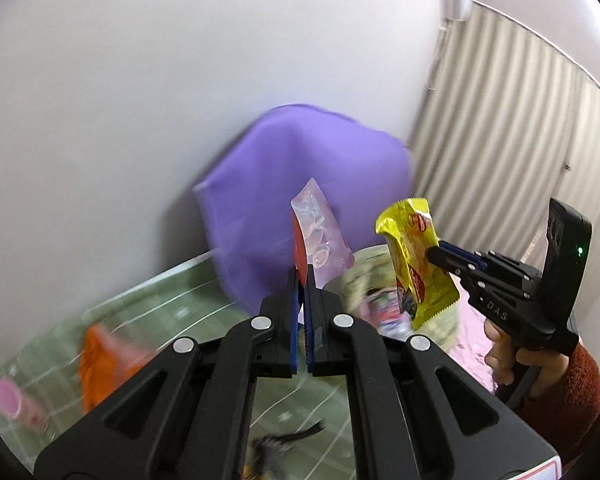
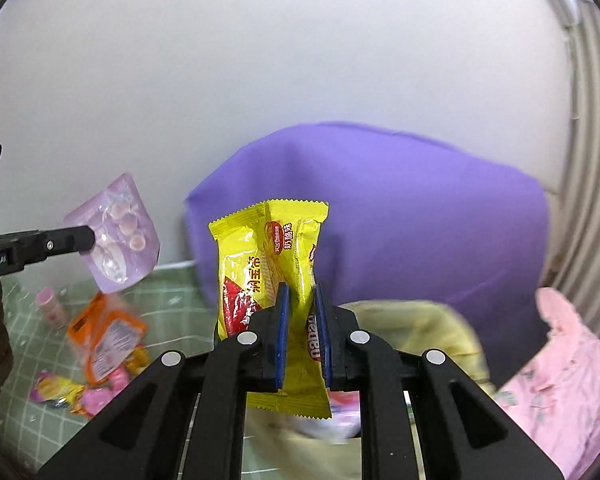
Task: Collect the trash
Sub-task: 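Carry the purple candy pack and yellow wafer pack into the yellow bag and release, then move both tools back down to the trash on the table, then grasp the black wrapper with the right tool while left tool grasps the pink chips bag, then carry the pink chips bag and black wrapper into the yellow bag and release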
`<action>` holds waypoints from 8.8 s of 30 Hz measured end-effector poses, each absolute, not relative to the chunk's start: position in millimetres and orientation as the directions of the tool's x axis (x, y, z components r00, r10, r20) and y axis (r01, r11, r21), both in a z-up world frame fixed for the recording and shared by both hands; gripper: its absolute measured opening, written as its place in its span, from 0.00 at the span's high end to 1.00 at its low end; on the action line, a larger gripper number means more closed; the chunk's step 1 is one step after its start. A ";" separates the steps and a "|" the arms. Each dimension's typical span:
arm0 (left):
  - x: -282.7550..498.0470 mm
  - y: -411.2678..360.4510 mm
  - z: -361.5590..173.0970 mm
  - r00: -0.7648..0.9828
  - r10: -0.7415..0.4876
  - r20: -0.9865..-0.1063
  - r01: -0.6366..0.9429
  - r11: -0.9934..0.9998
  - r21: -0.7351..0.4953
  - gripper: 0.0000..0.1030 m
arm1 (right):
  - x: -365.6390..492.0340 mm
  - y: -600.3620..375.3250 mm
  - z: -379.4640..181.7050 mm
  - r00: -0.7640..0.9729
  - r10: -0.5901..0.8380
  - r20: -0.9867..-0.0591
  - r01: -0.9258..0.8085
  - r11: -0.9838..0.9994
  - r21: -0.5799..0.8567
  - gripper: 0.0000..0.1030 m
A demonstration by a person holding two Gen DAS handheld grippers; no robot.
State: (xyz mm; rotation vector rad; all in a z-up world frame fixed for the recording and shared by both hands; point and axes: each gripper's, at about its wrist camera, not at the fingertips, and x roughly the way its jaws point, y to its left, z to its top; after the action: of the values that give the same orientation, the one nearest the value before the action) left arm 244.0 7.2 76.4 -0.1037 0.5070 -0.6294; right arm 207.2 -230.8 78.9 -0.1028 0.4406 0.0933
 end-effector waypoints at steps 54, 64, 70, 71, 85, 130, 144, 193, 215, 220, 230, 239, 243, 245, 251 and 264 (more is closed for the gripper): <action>307.1 -212.0 -24.5 0.373 -0.554 -0.744 0.701 0.694 -0.166 0.97 | 248.0 -347.3 -14.5 0.770 0.035 -0.637 -0.047 0.999 -0.002 0.86; 304.5 -205.6 -19.8 0.365 -0.568 -0.738 0.693 0.695 -0.192 0.97 | 239.6 -353.4 -13.0 0.776 0.048 -0.629 -0.047 0.999 0.018 0.86; 295.7 -184.9 -8.9 0.369 -0.603 -0.707 0.691 0.687 -0.226 0.78 | 228.8 -347.6 -7.1 0.797 0.017 -0.604 -0.024 1.000 -0.004 0.79; 293.5 -181.0 -6.7 0.378 -0.603 -0.702 0.688 0.691 -0.223 0.76 | 227.3 -347.0 -6.3 0.798 0.015 -0.602 -0.022 1.000 -0.004 0.70; 255.8 -42.9 21.7 0.602 -0.528 -0.598 0.509 0.832 -0.222 0.61 | 196.3 -309.6 28.7 0.852 0.064 -0.519 -0.048 0.998 0.043 0.64; 152.3 184.7 -97.4 0.624 -0.101 -0.775 -0.018 0.990 -0.143 0.53 | 210.2 -126.2 -116.2 0.461 0.416 -0.784 -0.538 0.834 0.126 0.63; 135.3 151.4 -114.0 0.550 -0.160 -0.819 0.060 0.986 -0.153 0.53 | 207.5 -131.2 -124.4 0.433 0.425 -0.795 -0.529 0.834 0.157 0.49; 118.6 126.6 -115.9 0.550 -0.085 -0.831 0.123 0.992 -0.019 0.65 | 213.7 -130.3 -84.9 0.495 0.473 -0.729 -0.547 0.822 0.162 0.82; 191.0 96.6 18.8 0.768 -0.194 -0.611 0.218 0.975 -0.035 0.78 | 206.5 -178.8 -1.8 0.711 0.369 -0.599 -0.419 0.906 0.062 0.82; 226.0 45.1 55.0 0.780 -0.305 -0.546 0.340 0.940 -0.040 0.76 | 200.4 -219.3 42.8 0.814 0.264 -0.518 -0.300 0.954 0.015 0.82; 268.8 -74.0 84.7 0.674 -0.516 -0.528 0.562 0.823 -0.086 0.75 | 191.2 -298.3 83.9 0.896 0.054 -0.442 -0.081 0.996 -0.043 0.82; 272.4 -148.5 77.1 0.602 -0.578 -0.551 0.656 0.751 -0.071 0.75 | 182.3 -338.2 83.4 0.901 -0.026 -0.434 0.008 0.999 -0.043 0.82; 279.2 -164.0 65.3 0.566 -0.589 -0.577 0.667 0.738 -0.101 0.75 | 180.8 -348.9 76.9 0.896 -0.031 -0.442 0.018 0.999 -0.033 0.82; 289.3 -171.2 57.5 0.535 -0.601 -0.594 0.670 0.730 -0.136 0.75 | 180.3 -353.1 73.7 0.894 -0.023 -0.447 0.015 1.000 -0.021 0.82; 314.1 -213.2 7.2 0.386 -0.582 -0.716 0.679 0.705 -0.206 0.75 | 199.7 -355.9 50.7 0.855 0.011 -0.519 -0.042 0.998 -0.048 0.82; 332.5 -227.1 -25.3 0.430 -0.491 -0.758 0.647 0.753 -0.120 0.75 | 261.4 -337.8 -15.2 0.721 0.112 -0.683 -0.190 0.981 -0.039 0.82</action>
State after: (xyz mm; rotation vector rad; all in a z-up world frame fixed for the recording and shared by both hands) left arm 332.5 -227.1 -25.3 0.2007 0.8729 -0.7160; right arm 261.4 -337.8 -15.2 -0.1094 0.7468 0.1672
